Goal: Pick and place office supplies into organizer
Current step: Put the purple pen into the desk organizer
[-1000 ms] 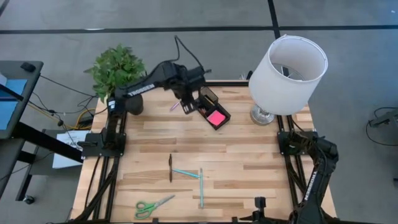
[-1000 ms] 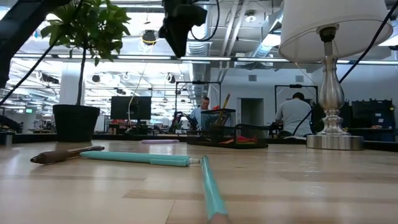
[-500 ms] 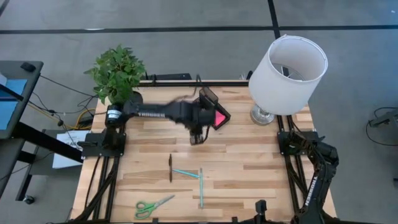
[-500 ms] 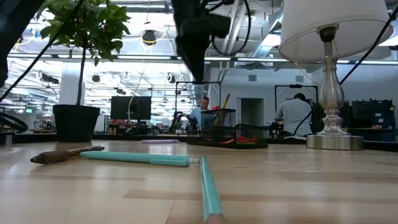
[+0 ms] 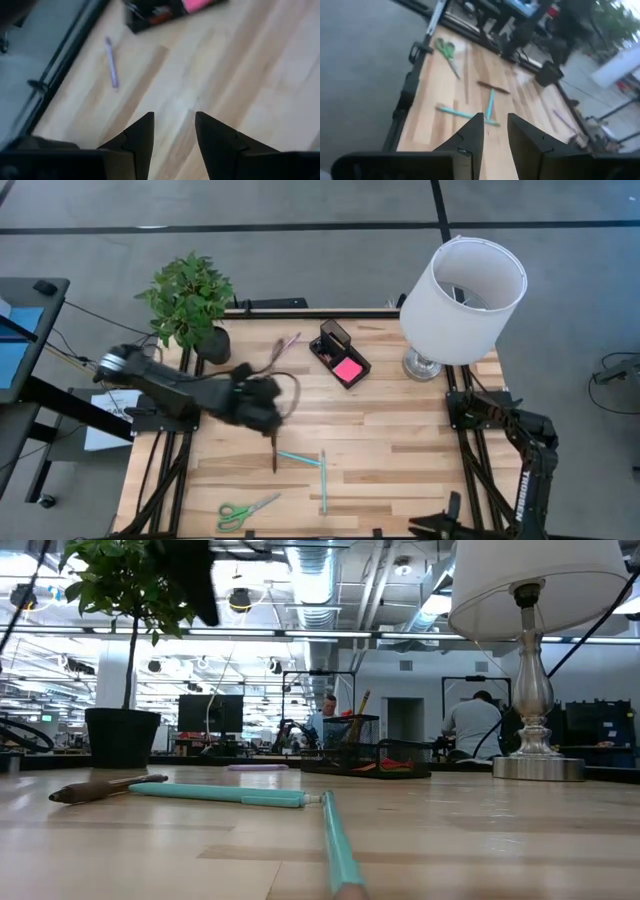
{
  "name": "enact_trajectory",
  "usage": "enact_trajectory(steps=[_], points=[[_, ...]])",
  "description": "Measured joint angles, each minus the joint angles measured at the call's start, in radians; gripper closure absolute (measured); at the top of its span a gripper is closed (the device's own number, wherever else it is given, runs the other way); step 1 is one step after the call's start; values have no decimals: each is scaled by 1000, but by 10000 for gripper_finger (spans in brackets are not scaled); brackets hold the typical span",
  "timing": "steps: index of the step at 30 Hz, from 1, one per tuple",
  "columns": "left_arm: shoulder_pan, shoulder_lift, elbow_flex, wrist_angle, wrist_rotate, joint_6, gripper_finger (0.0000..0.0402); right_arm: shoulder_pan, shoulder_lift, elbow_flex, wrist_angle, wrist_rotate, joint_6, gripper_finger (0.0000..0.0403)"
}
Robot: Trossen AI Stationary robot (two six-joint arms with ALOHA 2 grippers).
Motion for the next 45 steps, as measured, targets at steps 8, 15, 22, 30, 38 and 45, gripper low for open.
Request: enact_trajectory(steps=[8, 15, 22, 30, 38, 45], points=[[-39, -383, -587, 708, -154, 19, 265, -20, -17, -149, -210, 228, 210, 324], [206, -406, -954, 1505, 97, 273, 265, -139, -105, -325, -215, 230, 288, 324], [439, -326, -982, 1617, 229, 501, 265, -246, -176, -433, -99, 184, 324, 324], [591, -59, -940, 1698, 231, 504, 265, -326, -167, -434, -11, 165, 295, 324], [701, 194, -785, 1753, 240, 594, 263, -367, -166, -434, 27, 125, 248, 324], [766, 222, -666, 1603, 219, 673, 248, -374, -166, -434, 30, 124, 241, 324]])
